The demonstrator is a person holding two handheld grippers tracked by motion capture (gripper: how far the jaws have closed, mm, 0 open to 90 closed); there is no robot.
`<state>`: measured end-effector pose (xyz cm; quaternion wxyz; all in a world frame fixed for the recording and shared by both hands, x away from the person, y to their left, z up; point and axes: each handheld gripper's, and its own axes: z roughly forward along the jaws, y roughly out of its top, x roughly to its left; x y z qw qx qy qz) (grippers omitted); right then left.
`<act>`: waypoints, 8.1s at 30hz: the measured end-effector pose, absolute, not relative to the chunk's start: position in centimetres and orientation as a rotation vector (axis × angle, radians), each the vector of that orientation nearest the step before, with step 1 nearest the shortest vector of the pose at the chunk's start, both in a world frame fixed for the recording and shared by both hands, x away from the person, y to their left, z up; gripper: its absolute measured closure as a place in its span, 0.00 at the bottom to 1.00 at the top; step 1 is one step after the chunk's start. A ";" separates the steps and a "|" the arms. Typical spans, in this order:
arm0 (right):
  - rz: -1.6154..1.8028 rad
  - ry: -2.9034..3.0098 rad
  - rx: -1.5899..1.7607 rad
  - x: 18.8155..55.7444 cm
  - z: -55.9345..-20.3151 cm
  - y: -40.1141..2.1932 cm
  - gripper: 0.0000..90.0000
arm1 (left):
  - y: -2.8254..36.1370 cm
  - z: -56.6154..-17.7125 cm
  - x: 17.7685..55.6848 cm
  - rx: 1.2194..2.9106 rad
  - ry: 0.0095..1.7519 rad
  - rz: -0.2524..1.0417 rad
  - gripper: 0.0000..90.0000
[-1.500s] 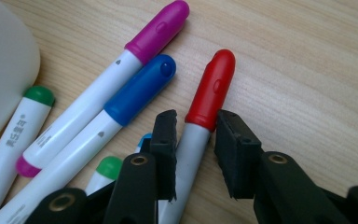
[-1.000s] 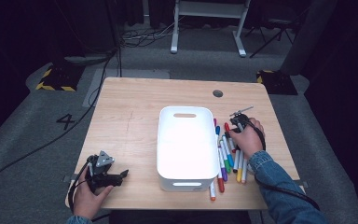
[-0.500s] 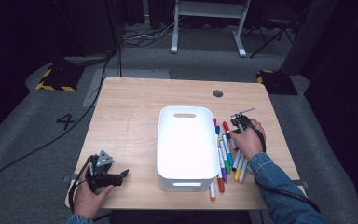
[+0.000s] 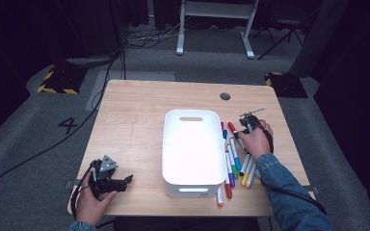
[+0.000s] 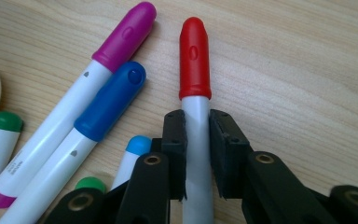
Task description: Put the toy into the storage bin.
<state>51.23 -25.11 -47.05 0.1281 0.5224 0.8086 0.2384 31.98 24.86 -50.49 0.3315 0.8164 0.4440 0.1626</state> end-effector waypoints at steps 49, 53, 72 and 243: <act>1.193 2.476 1.146 42.4 -33.8 -22.2 0.86 | 24.7 -50.5 32.3 2.139 1.169 0.420 0.14; 1.201 2.507 1.095 41.6 -33.2 -21.3 0.86 | 24.7 -50.4 32.3 2.141 1.168 0.423 0.14; 1.254 2.648 0.913 38.5 -32.0 -17.0 0.86 | 24.3 -50.6 32.6 2.182 1.159 0.400 0.00; 0.668 2.566 1.459 48.0 -46.3 -24.0 0.81 | 24.3 -50.5 32.4 2.176 1.179 0.410 0.00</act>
